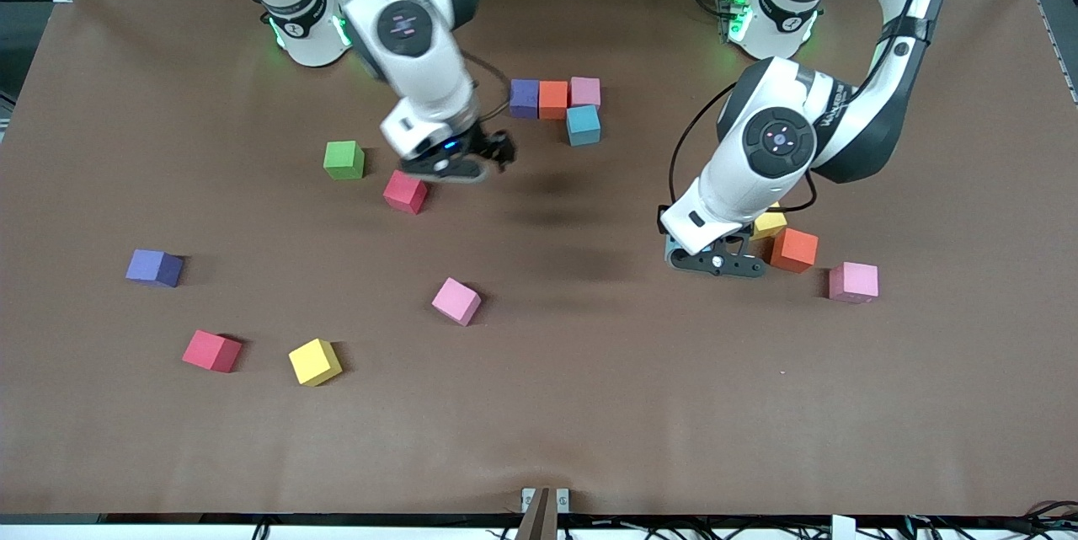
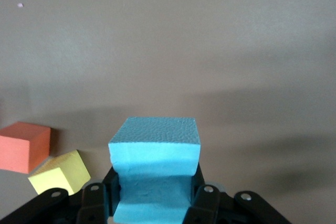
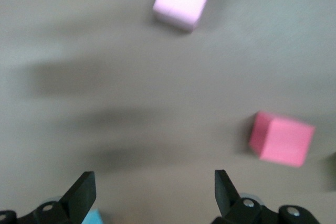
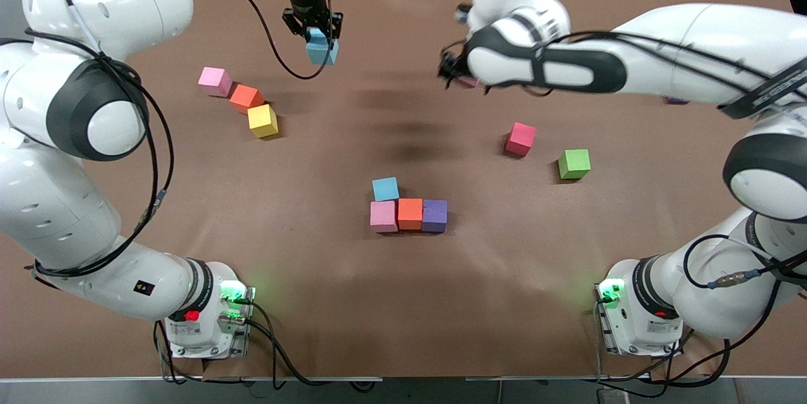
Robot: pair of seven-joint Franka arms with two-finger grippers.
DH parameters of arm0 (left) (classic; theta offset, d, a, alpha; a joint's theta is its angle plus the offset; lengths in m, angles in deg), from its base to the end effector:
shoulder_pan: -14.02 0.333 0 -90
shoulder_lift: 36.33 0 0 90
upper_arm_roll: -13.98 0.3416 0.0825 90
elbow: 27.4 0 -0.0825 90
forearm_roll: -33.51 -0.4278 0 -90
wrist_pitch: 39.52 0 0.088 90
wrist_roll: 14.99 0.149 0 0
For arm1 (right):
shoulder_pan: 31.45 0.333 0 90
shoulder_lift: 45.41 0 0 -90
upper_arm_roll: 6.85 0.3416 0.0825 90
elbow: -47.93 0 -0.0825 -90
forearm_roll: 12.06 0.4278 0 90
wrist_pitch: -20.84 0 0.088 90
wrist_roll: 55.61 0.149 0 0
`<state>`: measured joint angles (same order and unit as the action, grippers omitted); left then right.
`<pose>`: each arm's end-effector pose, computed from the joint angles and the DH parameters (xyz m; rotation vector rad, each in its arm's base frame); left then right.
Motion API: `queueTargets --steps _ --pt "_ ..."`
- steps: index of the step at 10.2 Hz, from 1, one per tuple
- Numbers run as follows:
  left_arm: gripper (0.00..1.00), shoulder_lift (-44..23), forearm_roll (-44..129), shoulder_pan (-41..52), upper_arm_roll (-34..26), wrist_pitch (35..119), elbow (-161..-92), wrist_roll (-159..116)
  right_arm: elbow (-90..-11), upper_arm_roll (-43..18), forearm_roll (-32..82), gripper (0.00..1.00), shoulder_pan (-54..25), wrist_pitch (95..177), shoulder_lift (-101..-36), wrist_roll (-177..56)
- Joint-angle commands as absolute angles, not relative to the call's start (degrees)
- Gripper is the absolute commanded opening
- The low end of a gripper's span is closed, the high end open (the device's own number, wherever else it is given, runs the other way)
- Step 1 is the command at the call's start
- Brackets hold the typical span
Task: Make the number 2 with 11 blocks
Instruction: 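Reach the right gripper to pink while the left gripper carries cyan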
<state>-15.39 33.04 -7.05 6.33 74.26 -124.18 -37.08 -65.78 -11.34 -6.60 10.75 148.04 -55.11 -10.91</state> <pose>0.6119 -0.3269 0.3439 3.1259 -0.1754 -0.1199 0.5013 0.3966 0.3468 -3.0371 0.2673 -0.0118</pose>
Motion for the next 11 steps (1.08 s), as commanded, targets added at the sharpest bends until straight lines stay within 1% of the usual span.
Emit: queueTargets --steps 1,3,5,7,8,9,11 --pt "0.42 -13.1 34.2 -10.0 6.2 74.2 -124.7 -43.2 -66.0 -10.3 -7.8 1.0 3.6 148.4 -54.1 -10.9" --pt "0.42 -11.3 34.1 -12.3 6.2 74.6 -125.6 -47.7 -63.7 -10.3 -8.1 1.0 -2.5 148.5 -55.2 -11.7" --pt "0.43 -9.4 34.9 -15.1 6.2 77.4 -126.6 -51.8 -59.5 -10.3 -8.6 1.0 -8.3 148.6 -58.5 -18.8" --pt "0.43 -8.3 35.3 -17.2 6.2 80.1 -127.7 -54.3 -54.4 -10.3 -9.4 1.0 -12.8 148.7 -63.3 -28.9" --pt "0.43 -7.9 35.4 -18.1 6.2 80.6 -128.0 -55.1 -52.1 -10.3 -9.6 1.0 -14.0 148.7 -65.3 -33.7" --pt "0.44 -8.4 35.4 -18.5 6.2 82.2 -129.9 -55.9 -49.8 -10.4 -9.5 1.0 -14.4 148.7 -67.1 -37.0" --pt "0.44 -10.1 35.8 -18.4 4.0 88.4 -135.5 -57.8 -44.6 -10.3 -9.2 1.0 -14.2 148.7 -71.5 -38.9"
